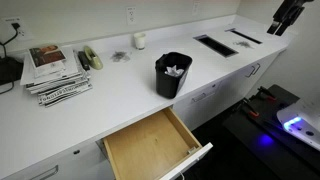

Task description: Close the open drawer

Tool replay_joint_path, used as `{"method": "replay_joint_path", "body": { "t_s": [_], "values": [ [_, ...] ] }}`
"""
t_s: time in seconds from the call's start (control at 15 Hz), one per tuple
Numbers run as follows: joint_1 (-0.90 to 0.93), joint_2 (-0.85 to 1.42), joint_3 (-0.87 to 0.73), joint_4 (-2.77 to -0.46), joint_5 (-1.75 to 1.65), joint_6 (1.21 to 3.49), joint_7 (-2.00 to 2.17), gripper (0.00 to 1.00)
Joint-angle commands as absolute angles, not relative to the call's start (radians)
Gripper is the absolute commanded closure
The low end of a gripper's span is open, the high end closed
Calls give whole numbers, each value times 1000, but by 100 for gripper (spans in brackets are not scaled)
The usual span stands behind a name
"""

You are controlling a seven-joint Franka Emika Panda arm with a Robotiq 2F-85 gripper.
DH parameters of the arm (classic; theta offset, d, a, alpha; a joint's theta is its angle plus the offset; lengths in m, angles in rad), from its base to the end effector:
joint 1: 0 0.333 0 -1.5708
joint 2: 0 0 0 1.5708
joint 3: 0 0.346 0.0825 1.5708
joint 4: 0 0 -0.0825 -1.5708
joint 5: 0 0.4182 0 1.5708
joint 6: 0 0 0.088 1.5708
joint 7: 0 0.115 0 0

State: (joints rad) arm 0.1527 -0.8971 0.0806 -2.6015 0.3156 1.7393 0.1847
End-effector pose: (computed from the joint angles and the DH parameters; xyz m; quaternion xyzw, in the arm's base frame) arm 0.2846 0.1026 0.5296 -0.9920 0.0141 0.0071 0.1252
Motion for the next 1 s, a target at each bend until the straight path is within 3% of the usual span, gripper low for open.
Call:
{"method": "replay_joint_path", "body": {
  "t_s": [0.0, 0.4, 0.93],
  "values": [
    [128, -898, 98, -2598, 329, 1731, 170, 0],
    [140, -877, 116, -2577, 326, 1740, 162, 0],
    [240, -703, 315, -2374, 292, 1782, 103, 0]
  ]
}}
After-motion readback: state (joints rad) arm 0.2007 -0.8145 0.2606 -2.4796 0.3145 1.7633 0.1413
